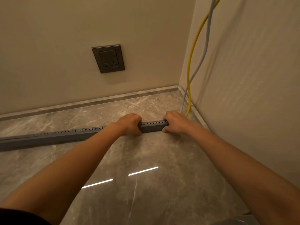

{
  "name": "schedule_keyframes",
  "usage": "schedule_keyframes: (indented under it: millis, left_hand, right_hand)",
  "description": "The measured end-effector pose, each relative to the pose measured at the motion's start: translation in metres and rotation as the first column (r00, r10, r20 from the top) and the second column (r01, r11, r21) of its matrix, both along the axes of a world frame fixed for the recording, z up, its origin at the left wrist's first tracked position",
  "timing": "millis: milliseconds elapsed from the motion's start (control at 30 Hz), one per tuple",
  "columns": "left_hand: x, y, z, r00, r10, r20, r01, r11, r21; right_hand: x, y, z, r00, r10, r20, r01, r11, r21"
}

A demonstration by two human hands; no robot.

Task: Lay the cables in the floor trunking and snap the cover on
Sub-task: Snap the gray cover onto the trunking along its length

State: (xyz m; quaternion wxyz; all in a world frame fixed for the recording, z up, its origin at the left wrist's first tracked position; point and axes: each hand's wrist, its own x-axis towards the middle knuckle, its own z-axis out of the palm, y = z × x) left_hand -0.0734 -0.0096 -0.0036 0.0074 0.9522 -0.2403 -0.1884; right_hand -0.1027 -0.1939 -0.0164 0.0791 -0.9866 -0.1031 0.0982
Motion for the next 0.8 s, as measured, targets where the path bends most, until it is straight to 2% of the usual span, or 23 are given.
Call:
schedule_keyframes:
  millis: [167,333,467,700,800]
  left_hand:
    - [0.006,0.030,0.003,0.996,0.074,-0.043,-0.072,0.997,0.038]
    - [0.001,0.037,-0.004,1.000,0.015,0.020,-0.016,1.000,0.026]
    - [-0.001,0.037,-0.007,0.998,-0.027,0.062,0.025,0.999,0.029]
    - [-0.002,0.024,-0.009,0.988,-0.058,0.144,0.066,0.997,-0.045]
    - [0.000,0.020,-0.010,0.994,-0.042,0.103,0.054,0.993,-0.109]
  right_hand:
    - [0.008,0.036,-0.003,0.999,0.037,-0.025,-0.036,0.998,0.059]
    - [0.012,0.071,-0.009,0.995,0.090,-0.036,-0.085,0.989,0.123]
    - [0.013,0.073,-0.010,0.995,0.101,-0.006,-0.100,0.990,0.096]
    - [0.012,0.058,-0.006,0.996,0.078,0.040,-0.081,0.994,0.079]
    - [0.011,0.046,-0.005,0.998,0.062,0.011,-0.062,0.994,0.091]
